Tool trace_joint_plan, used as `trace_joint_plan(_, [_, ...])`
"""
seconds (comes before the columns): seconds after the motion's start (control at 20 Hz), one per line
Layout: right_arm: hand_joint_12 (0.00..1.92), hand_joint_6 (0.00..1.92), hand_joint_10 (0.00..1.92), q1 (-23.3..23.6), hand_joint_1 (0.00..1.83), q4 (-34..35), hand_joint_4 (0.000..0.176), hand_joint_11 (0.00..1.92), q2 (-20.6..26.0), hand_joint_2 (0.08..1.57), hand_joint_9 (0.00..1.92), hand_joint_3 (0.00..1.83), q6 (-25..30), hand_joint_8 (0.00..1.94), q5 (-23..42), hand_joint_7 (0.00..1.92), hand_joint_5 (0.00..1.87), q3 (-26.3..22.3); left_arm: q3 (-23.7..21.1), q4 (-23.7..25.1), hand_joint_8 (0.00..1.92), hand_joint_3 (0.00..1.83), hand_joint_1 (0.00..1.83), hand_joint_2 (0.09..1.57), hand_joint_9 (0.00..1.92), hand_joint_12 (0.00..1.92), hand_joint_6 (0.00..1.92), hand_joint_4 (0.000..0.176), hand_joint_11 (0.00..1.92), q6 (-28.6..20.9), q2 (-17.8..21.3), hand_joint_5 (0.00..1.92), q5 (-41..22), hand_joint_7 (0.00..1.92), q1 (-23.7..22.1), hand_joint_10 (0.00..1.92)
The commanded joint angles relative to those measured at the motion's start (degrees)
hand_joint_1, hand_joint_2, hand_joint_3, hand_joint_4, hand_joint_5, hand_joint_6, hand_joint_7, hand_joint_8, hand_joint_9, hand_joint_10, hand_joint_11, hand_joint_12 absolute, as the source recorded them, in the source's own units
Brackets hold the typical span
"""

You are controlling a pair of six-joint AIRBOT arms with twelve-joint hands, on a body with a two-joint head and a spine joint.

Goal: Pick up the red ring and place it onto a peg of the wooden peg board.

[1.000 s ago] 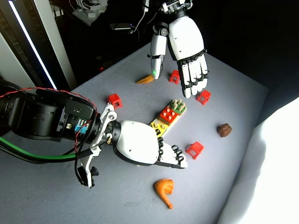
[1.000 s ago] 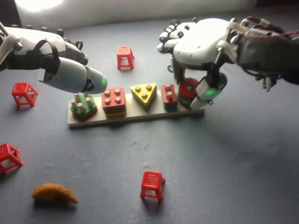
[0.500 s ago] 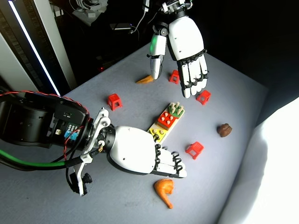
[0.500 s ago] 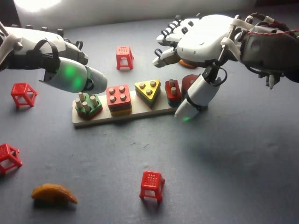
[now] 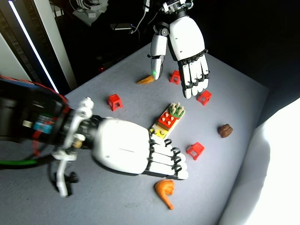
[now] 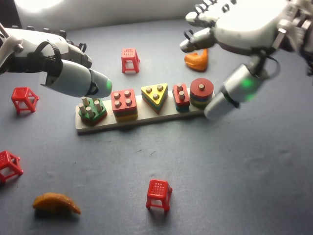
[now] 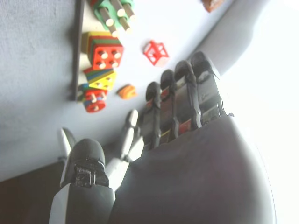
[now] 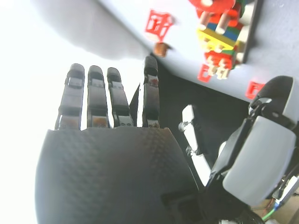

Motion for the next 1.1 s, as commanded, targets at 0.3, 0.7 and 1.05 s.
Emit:
trace_joint_plan(0.3, [1.92,1.92,1.92,-1.4,0.09,2.7,0.0,1.83,15.2,1.07,1.68,0.01,-1.4,1.94,4.1,1.63,1.56,-11.8,0.1,2.8,0.01,0.0,0.0,1.26,0.13,0.29,0.0,0.0,0.0,0.2,0.2,0.17,-2.1,0.16,-0.6,0.01])
trace_joint_plan(0.7, [1.92,1.92,1.92,-2.6,0.96,7.0,0.0,1.77,33.4,1.42,1.63,0.02,-1.7,1.94,0.9,1.55,1.41,-22.2,0.1,2.8,0.0,0.0,0.0,1.26,0.13,0.32,0.0,0.0,0.0,0.2,0.2,0.18,-2.1,0.18,-0.5,0.0])
trace_joint_plan(1.05, [1.92,1.92,1.92,-3.3,0.98,10.8,0.0,1.79,39.7,1.43,1.64,0.01,-2.0,1.94,1.0,1.56,1.42,-24.4,0.1,2.8,0.0,0.0,0.0,1.27,0.11,0.25,0.0,0.0,0.0,0.2,0.4,0.16,-2.1,0.15,0.0,0.0])
